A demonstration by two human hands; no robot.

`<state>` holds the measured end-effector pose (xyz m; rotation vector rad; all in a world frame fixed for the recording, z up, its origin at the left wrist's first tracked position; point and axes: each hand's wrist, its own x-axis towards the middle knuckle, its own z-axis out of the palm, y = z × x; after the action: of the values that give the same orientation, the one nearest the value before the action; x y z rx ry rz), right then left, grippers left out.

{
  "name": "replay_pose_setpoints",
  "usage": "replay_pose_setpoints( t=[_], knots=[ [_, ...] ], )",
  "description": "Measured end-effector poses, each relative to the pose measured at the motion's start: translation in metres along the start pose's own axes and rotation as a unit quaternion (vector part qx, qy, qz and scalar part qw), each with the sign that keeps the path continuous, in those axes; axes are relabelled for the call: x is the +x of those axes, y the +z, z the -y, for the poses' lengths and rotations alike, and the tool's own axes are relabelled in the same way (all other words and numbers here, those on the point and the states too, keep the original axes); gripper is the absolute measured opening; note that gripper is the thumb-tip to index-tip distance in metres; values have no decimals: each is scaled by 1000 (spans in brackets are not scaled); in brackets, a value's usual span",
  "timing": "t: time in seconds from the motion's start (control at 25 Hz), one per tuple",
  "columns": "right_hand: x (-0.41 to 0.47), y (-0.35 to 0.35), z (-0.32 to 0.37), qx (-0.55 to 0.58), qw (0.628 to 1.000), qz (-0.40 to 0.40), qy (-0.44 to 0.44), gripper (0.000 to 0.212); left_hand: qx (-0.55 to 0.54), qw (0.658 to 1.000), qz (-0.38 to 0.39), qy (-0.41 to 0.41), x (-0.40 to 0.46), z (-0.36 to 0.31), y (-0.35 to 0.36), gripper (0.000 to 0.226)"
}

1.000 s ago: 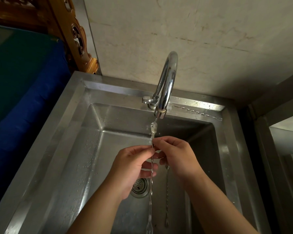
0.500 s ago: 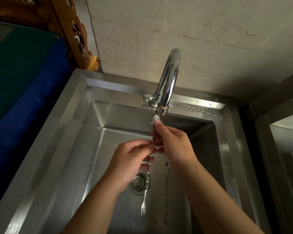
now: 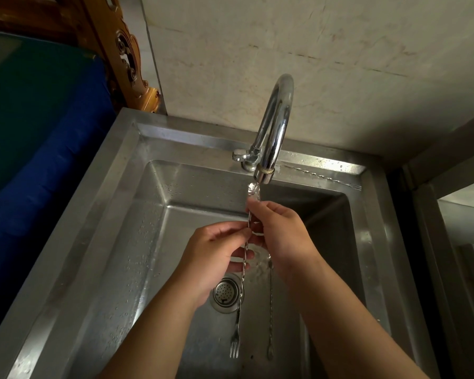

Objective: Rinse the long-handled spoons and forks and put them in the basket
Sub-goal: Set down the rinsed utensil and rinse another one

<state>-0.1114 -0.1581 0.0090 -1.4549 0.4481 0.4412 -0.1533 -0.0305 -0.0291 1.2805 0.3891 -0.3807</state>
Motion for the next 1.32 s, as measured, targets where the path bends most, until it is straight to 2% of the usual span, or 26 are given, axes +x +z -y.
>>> replay_pose_setpoints(
  t=[0.2, 0.36, 0.6, 0.76, 1.04, 1.2, 1.32],
  knots=[
    [-3, -3, -8, 22, 999, 25, -17, 14, -12, 1000, -10, -4, -1, 3, 0, 14],
    [-5, -4, -12, -4, 999, 12, -36, 20, -3, 1000, -30, 4, -1, 5, 2, 9],
    [-6, -6, -10, 12, 999, 6, -51, 12, 46, 997, -49, 44, 1, 8, 4, 16],
    [-3, -5, -10, -9, 998, -21, -50, 19, 58, 996, -51, 51, 2, 11, 3, 29],
    [0, 3, 6, -45, 996, -67, -31, 47, 91, 993, -52, 59, 3, 13, 3, 26],
    [6, 3, 10, -73, 994, -67, -36, 51, 108, 990, -51, 71, 2, 9, 1, 9],
    [7, 0, 6, -73, 995, -26, -65, 36, 108, 991, -51, 65, 0, 6, -1, 14]
  ],
)
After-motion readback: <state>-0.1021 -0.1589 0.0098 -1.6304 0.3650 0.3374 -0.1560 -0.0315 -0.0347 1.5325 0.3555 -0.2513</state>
